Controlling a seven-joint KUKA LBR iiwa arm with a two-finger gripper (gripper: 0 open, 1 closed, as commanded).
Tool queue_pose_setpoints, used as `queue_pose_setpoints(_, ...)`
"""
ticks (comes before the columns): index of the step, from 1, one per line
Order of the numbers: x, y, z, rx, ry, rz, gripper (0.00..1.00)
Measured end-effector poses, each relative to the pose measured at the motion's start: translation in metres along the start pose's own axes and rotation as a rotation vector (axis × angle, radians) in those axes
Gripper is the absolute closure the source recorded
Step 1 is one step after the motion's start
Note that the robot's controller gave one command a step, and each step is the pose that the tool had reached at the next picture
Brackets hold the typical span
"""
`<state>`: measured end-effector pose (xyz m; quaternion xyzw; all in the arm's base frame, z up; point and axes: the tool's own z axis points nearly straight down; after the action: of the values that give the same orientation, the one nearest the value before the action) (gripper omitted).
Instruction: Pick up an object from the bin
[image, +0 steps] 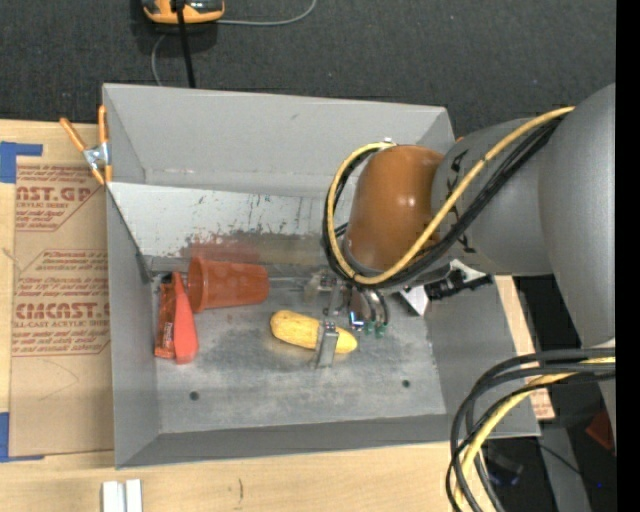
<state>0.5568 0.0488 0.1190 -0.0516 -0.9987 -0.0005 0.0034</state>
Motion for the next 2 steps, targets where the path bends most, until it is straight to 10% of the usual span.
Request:
queue_pose_setpoints(1,-0.002,0.001,0.011,-0.003,-0.008,0.19,0.0)
queue_pose_setpoints(2,-0.001,-0.003,0.027,-0.002,-0.005,0.089,0.0)
